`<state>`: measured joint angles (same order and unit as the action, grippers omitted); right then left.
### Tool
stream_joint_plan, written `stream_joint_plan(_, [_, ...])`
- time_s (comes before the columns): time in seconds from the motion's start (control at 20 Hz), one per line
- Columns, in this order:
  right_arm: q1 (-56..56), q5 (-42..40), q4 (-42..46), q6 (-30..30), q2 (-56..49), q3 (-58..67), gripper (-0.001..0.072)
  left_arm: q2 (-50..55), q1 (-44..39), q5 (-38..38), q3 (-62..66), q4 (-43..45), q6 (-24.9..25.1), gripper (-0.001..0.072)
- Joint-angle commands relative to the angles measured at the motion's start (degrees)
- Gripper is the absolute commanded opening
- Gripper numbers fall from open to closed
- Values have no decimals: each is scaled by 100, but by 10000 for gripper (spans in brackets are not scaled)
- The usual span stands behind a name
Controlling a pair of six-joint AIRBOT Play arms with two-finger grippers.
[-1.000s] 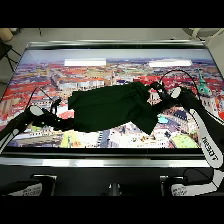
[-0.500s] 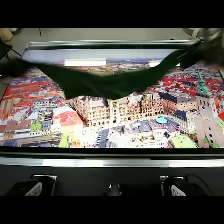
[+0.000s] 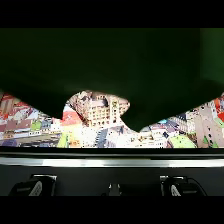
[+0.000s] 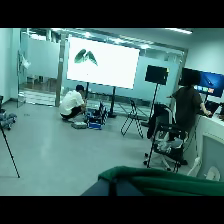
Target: Fold the shirts.
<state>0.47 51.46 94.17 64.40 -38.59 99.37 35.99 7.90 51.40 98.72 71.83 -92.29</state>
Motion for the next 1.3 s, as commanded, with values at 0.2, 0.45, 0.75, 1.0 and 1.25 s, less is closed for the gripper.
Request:
stream_joint_plan(0.2, [-2, 1810, 299, -564, -514, 31, 15, 581, 22, 1364, -313, 92, -52, 27])
stream_joint_plan(0.45, [0, 2280, 264, -275, -2723, 31, 13, 1757, 15, 1008, -1893, 85, 592, 26])
stream_joint_plan(0.75, [11, 940, -37, 1198, -5528, 31, 14, 4325, 17, 417, -2031, 11, 691, 27])
stream_joint_plan(1.0, [11, 446, -933, 1375, -6430, 31, 16, 5560, -24, 413, -1690, -667, 680, 28])
stream_joint_plan(1.25, [-120, 1045, -1244, 509, -6260, 90, 395, 5877, 68, 1620, -1480, -817, 546, 463])
